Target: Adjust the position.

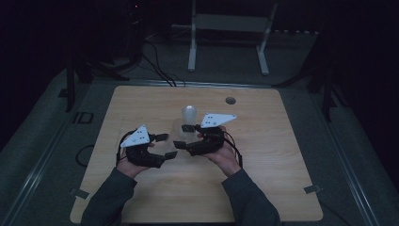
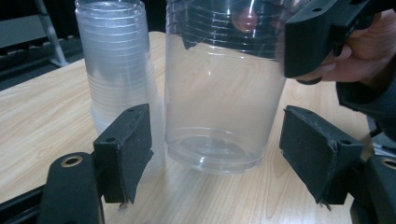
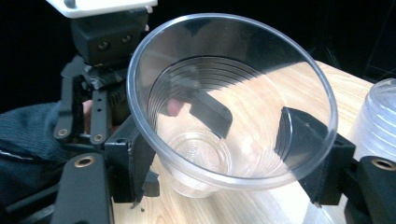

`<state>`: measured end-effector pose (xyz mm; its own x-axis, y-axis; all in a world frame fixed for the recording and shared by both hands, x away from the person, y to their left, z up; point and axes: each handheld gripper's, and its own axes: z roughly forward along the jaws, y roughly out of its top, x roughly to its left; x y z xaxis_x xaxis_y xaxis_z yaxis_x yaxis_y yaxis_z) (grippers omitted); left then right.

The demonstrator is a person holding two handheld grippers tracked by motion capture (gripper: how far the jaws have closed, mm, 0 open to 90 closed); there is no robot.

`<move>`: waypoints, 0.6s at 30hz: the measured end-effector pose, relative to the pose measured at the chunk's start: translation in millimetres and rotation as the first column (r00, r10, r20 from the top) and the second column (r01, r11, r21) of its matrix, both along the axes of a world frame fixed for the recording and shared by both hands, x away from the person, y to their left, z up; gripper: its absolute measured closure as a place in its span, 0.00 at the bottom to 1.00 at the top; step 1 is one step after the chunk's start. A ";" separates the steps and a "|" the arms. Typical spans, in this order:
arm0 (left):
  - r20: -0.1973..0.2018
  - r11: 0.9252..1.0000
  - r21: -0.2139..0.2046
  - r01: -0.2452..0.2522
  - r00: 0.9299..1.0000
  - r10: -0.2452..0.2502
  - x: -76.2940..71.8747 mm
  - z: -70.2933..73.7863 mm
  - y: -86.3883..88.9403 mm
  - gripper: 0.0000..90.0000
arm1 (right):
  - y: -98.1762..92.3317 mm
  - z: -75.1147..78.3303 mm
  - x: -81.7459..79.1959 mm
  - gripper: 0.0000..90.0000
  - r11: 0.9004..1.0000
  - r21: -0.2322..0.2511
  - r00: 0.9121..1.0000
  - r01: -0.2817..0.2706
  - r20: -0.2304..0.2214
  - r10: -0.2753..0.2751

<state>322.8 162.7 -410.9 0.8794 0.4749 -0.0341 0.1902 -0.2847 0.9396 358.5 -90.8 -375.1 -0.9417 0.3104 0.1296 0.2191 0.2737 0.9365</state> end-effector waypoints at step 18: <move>0.026 0.998 0.064 -0.025 0.999 0.023 -2.2 0.3 -6.9 0.31 | 6.1 1.9 -1.7 0.32 0.997 -0.076 0.999 0.024 0.023 -0.022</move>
